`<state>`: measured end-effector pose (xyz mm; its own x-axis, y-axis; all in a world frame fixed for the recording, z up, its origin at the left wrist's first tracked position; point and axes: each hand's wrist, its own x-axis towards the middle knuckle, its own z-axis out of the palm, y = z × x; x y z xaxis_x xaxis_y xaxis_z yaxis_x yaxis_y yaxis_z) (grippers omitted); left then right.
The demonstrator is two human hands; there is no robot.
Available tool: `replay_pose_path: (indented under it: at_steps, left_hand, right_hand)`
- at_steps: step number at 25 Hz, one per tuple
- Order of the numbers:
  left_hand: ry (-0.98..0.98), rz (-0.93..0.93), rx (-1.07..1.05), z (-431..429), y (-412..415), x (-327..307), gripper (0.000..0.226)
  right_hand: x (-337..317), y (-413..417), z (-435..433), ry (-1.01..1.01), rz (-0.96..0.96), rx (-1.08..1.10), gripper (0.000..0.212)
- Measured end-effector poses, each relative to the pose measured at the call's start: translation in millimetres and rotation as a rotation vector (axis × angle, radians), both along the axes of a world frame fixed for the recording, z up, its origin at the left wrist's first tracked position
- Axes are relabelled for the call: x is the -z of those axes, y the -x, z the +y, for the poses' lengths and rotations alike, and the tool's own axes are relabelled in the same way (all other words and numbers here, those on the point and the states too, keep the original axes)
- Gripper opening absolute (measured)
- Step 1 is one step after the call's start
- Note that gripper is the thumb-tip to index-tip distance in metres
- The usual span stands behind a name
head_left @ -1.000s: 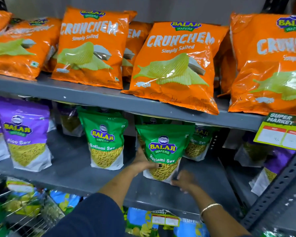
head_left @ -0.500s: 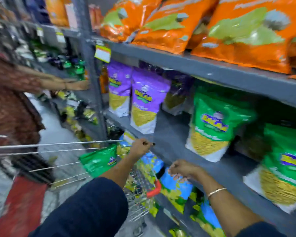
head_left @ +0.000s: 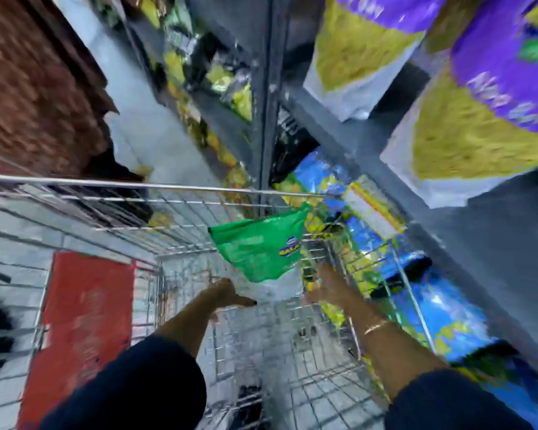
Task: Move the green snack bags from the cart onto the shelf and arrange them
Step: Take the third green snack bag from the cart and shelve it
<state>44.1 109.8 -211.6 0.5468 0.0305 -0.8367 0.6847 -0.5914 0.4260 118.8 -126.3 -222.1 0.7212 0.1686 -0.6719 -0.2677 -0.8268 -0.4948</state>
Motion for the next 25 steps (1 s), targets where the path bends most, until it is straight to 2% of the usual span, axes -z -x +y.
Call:
replay_pose_path:
  at_steps: [3, 7, 11, 16, 20, 23, 25]
  left_hand:
    - [0.115, -0.217, -0.163, -1.7, -4.1, 41.9, 0.076]
    - [0.178, -0.226, -0.263, -8.9, -11.0, 64.4, 0.069]
    - [0.171, -0.233, -0.262, -6.6, -11.9, 52.4, 0.065]
    - [0.15, -0.28, -0.139, -3.6, -10.9, -0.8, 0.062]
    - [0.114, -0.415, -0.013, -20.6, -5.3, -67.0, 0.06]
    - [0.116, -0.516, 0.079, -47.6, 7.5, -119.7, 0.042]
    - [0.098, -0.58, 0.12, -72.6, 11.6, -149.3, 0.055]
  right_hand:
    - [38.5, -6.6, 21.9, -0.033, 0.055, 0.015, 0.098]
    - [61.7, -6.8, 40.5, -0.098, 0.059, 0.057, 0.108]
    - [64.3, 2.5, 39.2, -0.125, 0.018, 0.096, 0.099]
    - [4.7, 28.3, 33.2, -0.211, -0.044, 0.226, 0.078]
    - [-60.2, 50.9, 11.7, -0.257, -0.228, 0.235, 0.09]
    - [-119.4, 72.4, -22.4, -0.358, -0.302, 0.275, 0.065]
    - [-164.1, 94.8, -49.0, -0.362, -0.392, 0.267, 0.069]
